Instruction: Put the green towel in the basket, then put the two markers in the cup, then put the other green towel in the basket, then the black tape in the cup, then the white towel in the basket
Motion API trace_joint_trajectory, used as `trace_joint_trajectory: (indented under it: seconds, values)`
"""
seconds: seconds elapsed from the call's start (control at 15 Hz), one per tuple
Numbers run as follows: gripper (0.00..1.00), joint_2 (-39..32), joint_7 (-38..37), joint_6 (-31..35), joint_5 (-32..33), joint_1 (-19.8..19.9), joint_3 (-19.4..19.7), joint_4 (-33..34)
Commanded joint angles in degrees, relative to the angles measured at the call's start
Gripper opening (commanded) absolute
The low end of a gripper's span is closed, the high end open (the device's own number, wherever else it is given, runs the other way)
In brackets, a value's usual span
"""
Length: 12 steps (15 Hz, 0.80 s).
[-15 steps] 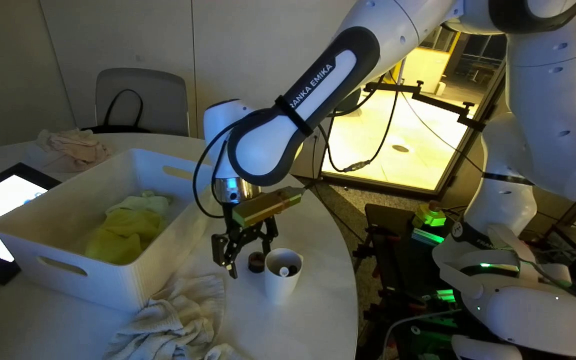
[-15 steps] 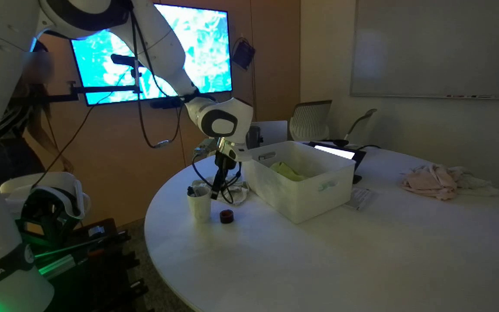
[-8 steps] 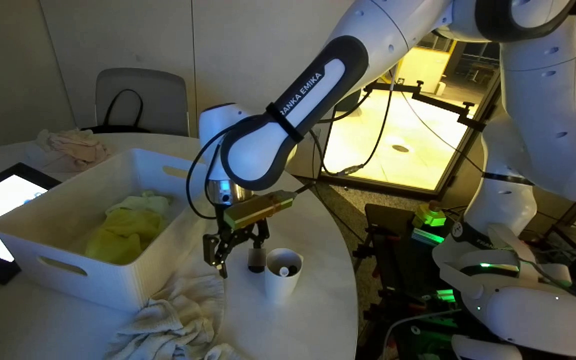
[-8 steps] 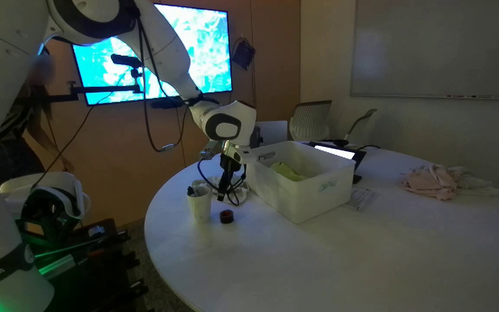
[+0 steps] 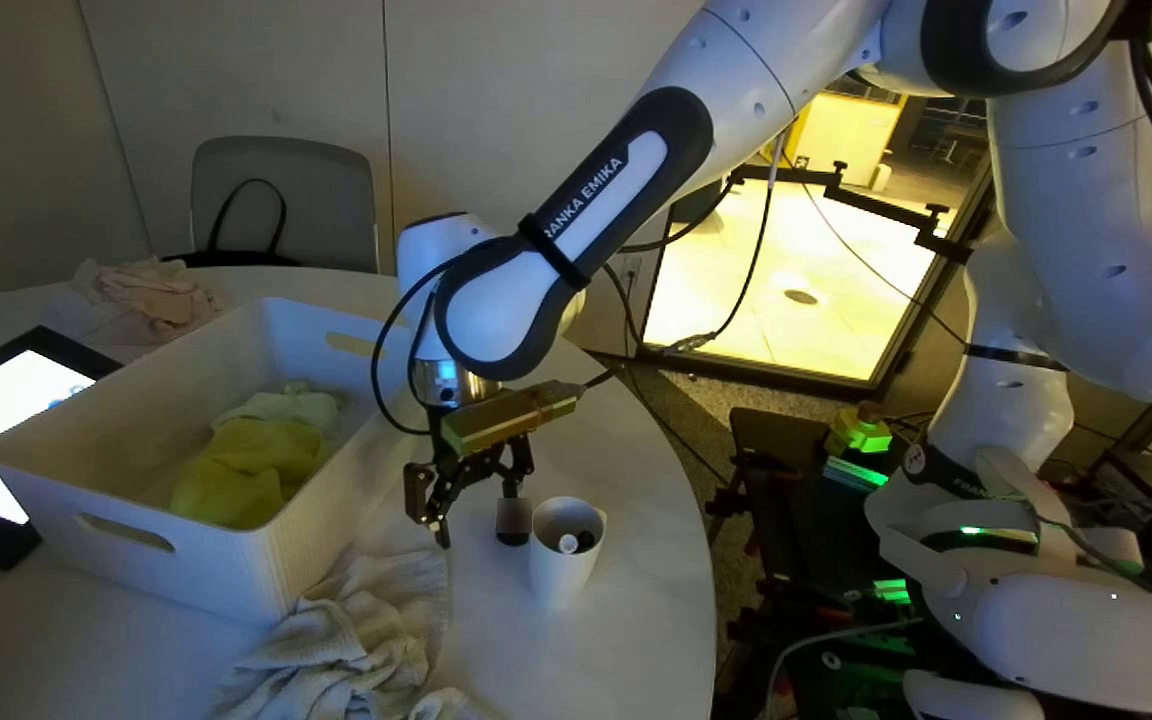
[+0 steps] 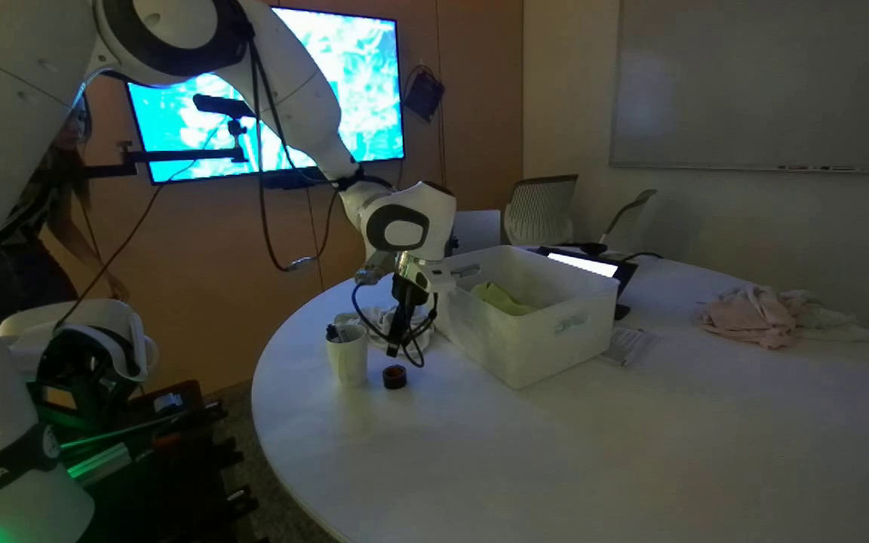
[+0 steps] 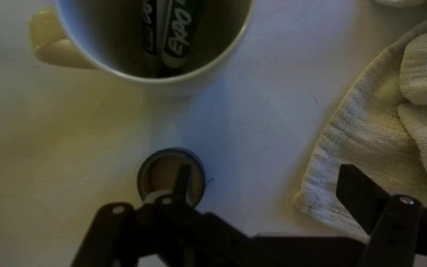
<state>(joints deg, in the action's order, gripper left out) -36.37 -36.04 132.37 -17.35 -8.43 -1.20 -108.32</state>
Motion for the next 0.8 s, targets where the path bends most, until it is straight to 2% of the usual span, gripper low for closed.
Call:
trace_joint_trajectory:
  seconds: [0.0,0.73]
  values:
    - [1.0,-0.4,0.9,1.3,-1.5,1.0,-0.4,0.0]
    - [1.0,-4.5,5.4,2.9,-5.7,4.0,-1.1,0.9]
